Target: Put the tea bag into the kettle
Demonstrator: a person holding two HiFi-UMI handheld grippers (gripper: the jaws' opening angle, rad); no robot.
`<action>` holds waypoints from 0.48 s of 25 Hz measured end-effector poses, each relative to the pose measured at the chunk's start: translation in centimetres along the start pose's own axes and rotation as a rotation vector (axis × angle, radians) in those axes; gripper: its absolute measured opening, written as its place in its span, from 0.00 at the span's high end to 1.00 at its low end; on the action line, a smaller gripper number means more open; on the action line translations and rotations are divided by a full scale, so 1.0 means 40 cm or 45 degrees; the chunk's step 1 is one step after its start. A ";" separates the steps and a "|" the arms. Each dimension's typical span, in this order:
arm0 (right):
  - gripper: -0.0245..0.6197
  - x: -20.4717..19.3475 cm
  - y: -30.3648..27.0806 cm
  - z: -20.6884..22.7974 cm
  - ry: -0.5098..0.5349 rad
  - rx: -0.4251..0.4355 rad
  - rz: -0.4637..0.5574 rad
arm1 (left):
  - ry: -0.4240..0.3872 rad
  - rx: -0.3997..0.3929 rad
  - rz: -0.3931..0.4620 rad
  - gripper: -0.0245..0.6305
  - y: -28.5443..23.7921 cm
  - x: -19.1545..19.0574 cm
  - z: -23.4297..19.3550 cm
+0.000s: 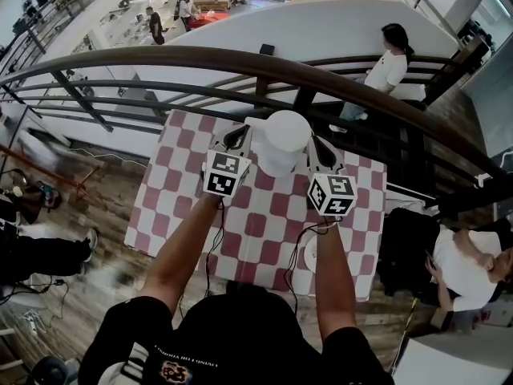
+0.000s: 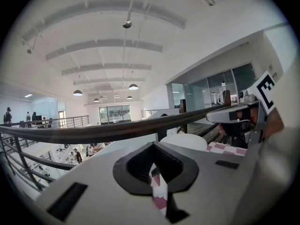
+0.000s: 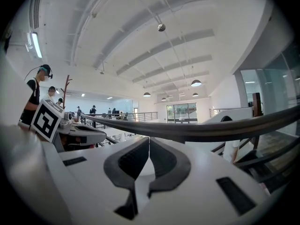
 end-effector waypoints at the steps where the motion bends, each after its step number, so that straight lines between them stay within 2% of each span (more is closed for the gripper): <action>1: 0.94 -0.002 -0.003 0.005 -0.001 -0.003 -0.002 | 0.001 0.002 -0.008 0.96 -0.009 -0.003 -0.003; 12: 0.94 -0.020 -0.026 0.021 -0.015 -0.011 -0.032 | 0.015 0.026 -0.110 0.96 -0.079 -0.025 -0.042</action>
Point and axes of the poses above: the fingertips, and each gripper's own axes: y backward along the fingers, z to its right, x out of its top, the point moved 4 cm from there along y, backward along the fingers, and after that the axes turned 9 degrees about -x, right-handed, at the moved point
